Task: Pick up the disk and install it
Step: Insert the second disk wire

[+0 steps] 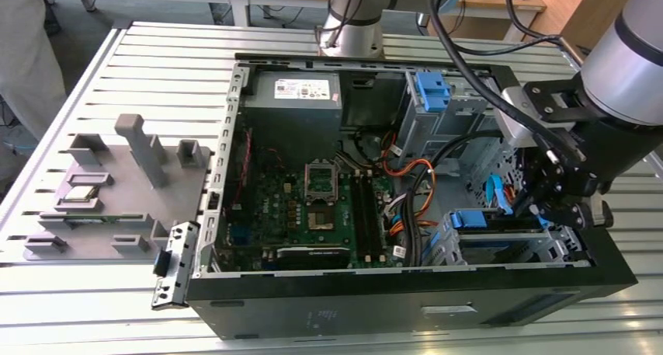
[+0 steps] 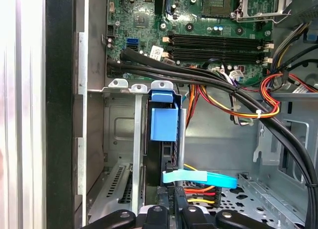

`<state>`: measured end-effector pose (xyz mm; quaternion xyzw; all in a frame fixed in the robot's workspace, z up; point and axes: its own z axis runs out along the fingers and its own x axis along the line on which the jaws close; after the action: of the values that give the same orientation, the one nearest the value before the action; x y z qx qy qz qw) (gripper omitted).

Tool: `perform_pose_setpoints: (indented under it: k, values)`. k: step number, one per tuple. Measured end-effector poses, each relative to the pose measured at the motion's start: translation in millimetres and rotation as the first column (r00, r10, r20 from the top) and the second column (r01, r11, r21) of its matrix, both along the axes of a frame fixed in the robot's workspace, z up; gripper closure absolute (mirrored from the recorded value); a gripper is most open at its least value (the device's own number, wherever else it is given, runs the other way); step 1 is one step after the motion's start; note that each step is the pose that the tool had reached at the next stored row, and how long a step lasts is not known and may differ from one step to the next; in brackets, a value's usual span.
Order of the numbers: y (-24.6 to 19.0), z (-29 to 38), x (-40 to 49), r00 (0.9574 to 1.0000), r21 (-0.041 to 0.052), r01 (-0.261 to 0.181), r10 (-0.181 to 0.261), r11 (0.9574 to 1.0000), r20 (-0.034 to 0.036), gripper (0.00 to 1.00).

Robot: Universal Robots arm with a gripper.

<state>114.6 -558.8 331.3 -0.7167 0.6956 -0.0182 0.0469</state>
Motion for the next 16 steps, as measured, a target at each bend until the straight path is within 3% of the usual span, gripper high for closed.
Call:
perform_pose_setpoints:
  k: [16]
  values:
    - [-0.4,-6.3,0.0,1.0000,-0.0004,0.000,0.000,1.0000,-0.0001,0.83]
